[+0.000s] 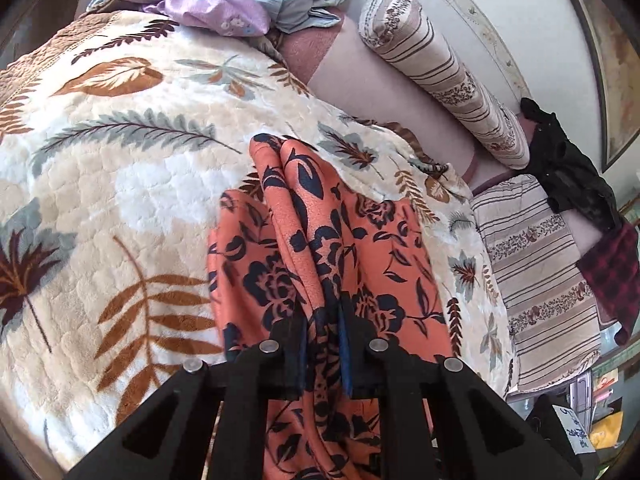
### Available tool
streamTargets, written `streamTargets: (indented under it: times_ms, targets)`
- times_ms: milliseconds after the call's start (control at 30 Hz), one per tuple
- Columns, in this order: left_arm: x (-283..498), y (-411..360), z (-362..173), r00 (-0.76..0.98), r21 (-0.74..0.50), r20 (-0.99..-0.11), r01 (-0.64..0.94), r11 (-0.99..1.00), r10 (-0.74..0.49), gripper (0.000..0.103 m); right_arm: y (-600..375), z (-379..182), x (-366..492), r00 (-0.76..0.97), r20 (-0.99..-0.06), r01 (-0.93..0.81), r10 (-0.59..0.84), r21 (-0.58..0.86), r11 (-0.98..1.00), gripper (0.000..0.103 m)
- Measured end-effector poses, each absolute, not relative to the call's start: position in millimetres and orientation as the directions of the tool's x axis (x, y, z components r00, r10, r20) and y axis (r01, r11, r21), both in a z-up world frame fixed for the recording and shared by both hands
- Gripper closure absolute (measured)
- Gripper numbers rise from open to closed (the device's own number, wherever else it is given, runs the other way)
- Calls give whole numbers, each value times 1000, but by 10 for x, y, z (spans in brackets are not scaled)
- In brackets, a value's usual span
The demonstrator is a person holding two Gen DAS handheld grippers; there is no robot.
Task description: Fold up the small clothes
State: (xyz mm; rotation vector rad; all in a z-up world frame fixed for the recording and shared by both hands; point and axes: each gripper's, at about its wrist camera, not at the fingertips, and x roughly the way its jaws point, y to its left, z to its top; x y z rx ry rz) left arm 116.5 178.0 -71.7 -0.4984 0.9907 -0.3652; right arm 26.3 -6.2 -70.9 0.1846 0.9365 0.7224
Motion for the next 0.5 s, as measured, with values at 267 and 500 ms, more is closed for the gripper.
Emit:
streamTargets:
  times_ms: [267,500]
  targets:
    - [1251,2105,-1354,394,-678,-693,-71,732,-604,85,-4,-854,211,295,-676,-501,676,492,712,53]
    - [850,2051,-906,469,-573,-732,-30,819,-494,84,-466,-808,-88,262,-601,-462,755,608,645,36]
